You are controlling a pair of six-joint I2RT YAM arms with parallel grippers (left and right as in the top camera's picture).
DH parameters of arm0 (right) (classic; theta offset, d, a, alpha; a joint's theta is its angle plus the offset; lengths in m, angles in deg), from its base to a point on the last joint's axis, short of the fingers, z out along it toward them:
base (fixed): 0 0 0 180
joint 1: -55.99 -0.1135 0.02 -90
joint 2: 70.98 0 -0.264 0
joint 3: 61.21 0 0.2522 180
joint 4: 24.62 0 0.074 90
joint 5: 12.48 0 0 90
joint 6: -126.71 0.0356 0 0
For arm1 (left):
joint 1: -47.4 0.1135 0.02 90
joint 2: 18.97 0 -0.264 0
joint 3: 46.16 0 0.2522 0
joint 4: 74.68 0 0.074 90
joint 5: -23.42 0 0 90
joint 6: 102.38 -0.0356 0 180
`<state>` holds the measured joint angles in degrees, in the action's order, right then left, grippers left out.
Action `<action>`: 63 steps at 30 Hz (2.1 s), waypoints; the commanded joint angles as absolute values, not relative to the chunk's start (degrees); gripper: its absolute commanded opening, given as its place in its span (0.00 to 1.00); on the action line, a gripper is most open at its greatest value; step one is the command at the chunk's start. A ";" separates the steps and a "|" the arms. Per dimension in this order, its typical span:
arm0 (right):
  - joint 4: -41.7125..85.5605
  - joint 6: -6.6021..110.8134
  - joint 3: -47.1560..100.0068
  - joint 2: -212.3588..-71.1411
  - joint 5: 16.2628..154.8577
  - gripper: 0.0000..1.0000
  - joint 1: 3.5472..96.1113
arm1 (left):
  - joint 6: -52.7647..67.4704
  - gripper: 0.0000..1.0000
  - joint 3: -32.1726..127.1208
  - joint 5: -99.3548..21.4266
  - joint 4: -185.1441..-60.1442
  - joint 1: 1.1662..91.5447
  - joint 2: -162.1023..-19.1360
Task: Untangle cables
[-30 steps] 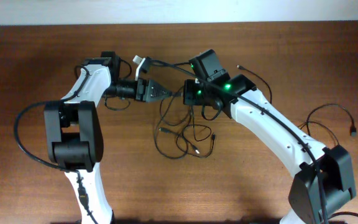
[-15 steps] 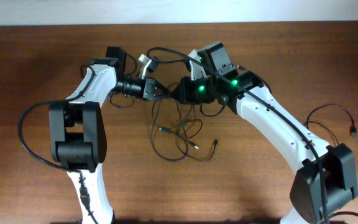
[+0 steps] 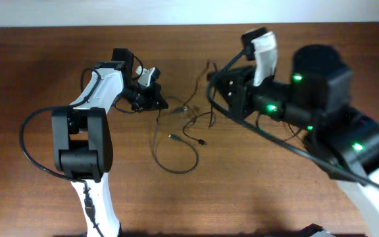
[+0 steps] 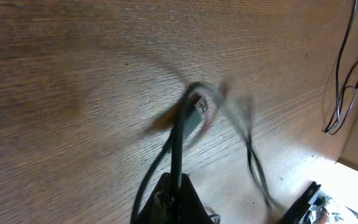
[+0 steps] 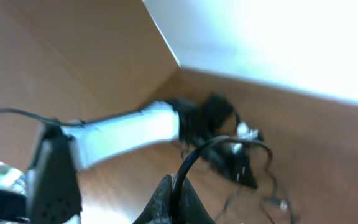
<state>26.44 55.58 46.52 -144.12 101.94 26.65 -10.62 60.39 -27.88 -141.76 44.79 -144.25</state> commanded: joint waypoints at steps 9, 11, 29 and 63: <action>11.66 43.34 61.36 -142.98 100.78 0.04 26.45 | -9.99 0.02 61.18 -28.49 -141.87 44.81 -144.75; 15.18 41.29 61.36 -143.79 99.01 0.04 26.45 | -10.01 0.03 61.18 -28.49 -141.89 44.81 -144.75; 41.04 42.12 61.34 -174.28 50.53 0.18 53.12 | -9.99 0.07 61.18 -28.49 -142.02 44.75 -144.75; 20.32 72.10 35.03 -180.60 81.13 0.99 15.92 | -10.25 0.99 61.55 -31.60 -144.84 48.05 -144.75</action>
